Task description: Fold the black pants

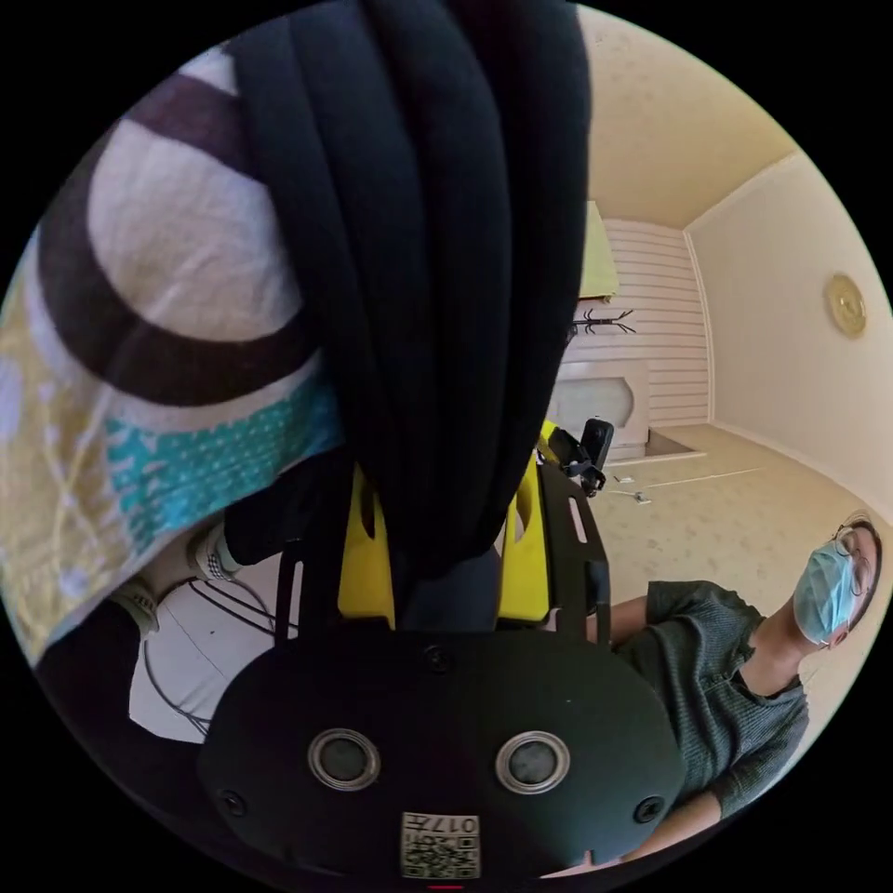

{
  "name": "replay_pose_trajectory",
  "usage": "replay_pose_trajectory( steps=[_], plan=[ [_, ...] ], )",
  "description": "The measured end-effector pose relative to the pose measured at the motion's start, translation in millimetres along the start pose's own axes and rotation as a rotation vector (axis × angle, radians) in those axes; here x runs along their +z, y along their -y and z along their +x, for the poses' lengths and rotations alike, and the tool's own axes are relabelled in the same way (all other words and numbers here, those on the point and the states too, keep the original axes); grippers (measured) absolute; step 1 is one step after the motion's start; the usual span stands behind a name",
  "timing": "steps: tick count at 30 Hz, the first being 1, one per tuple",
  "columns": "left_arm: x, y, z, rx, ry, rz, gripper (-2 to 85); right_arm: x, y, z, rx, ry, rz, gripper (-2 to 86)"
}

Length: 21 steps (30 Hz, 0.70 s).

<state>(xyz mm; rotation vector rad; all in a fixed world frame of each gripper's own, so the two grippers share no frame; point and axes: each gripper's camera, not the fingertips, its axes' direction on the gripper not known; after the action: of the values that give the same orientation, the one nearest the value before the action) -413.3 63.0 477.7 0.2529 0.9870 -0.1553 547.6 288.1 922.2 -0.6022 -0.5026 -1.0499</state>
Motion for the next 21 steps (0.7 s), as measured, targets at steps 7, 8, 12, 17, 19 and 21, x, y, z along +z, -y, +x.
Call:
replay_pose_trajectory(
  steps=[7,8,12,17,19,21],
  plan=[
    [-24.6,-13.6,-7.7,0.003,-0.112,0.013,13.1,17.9,-38.2,-21.1,-0.111,-0.421,-0.219,0.5],
    [-28.1,-15.5,-6.1,0.004,-0.120,0.011,12.7,25.3,-41.7,-17.6,-0.099,-0.445,-0.254,0.5],
    [-35.0,-19.7,-0.3,0.010,-0.181,-0.005,11.9,73.6,-69.2,9.9,-0.067,-0.521,-0.437,0.6],
    [-37.5,-29.7,3.4,-0.020,-0.352,0.016,11.4,46.3,-88.8,52.9,0.067,-0.356,-0.317,1.2],
    [-36.7,-32.1,6.0,-0.029,-0.393,0.021,11.2,26.6,-92.0,82.0,0.149,-0.222,-0.309,1.9],
    [-35.5,-34.6,10.8,-0.034,-0.416,0.027,11.1,9.6,-97.9,93.2,0.155,-0.065,-0.236,3.0]
  ],
)
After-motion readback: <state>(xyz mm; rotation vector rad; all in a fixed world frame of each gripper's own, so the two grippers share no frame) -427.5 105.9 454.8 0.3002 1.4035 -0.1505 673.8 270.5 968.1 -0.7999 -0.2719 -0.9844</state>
